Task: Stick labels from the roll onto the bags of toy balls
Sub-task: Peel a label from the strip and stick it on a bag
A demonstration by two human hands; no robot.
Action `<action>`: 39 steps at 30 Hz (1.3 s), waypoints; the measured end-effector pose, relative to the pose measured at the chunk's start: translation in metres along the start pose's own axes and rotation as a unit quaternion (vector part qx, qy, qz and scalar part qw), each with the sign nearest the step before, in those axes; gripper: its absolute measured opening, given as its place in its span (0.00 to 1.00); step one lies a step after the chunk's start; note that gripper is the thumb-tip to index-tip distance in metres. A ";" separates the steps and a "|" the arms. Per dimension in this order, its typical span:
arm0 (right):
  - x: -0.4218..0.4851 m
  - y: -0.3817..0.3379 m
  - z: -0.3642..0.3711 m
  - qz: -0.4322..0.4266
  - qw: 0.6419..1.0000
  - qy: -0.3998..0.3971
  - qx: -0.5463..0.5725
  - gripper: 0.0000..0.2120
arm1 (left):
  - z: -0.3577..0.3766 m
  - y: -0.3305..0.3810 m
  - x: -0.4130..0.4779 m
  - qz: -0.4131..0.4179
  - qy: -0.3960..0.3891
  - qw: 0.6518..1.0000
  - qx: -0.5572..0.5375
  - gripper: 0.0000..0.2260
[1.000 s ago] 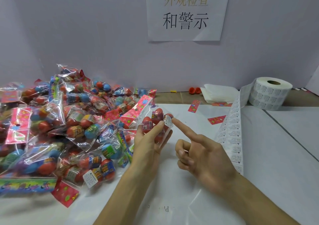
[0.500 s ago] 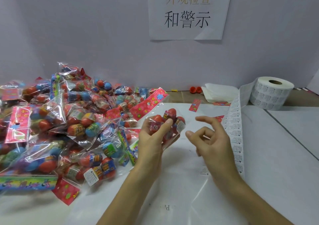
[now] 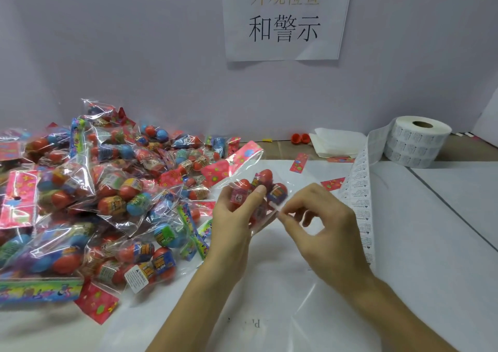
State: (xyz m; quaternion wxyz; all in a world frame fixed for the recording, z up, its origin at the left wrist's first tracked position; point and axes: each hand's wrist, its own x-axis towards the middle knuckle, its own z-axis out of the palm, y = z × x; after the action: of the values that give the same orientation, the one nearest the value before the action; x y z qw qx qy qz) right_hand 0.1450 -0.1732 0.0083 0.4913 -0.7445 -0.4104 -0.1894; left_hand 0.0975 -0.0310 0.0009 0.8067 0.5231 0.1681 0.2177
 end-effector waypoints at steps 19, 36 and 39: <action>0.002 0.006 0.000 0.185 0.967 0.069 0.163 0.10 | 0.006 -0.002 -0.004 -0.053 -0.025 0.998 -0.015 0.25; 0.001 0.010 0.001 0.187 0.970 0.086 0.129 0.10 | 0.011 -0.002 -0.008 -0.048 -0.029 0.998 0.010 0.36; 0.001 0.011 0.001 0.187 0.970 0.095 0.120 0.10 | 0.011 -0.003 -0.008 -0.043 -0.038 0.998 0.014 0.34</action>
State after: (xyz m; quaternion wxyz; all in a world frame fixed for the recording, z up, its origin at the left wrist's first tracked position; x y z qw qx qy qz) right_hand 0.1542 -0.1739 0.0022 0.6402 -0.7227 -0.2348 -0.1130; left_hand 0.0965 -0.0450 0.0024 0.8139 0.5344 0.1623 0.1604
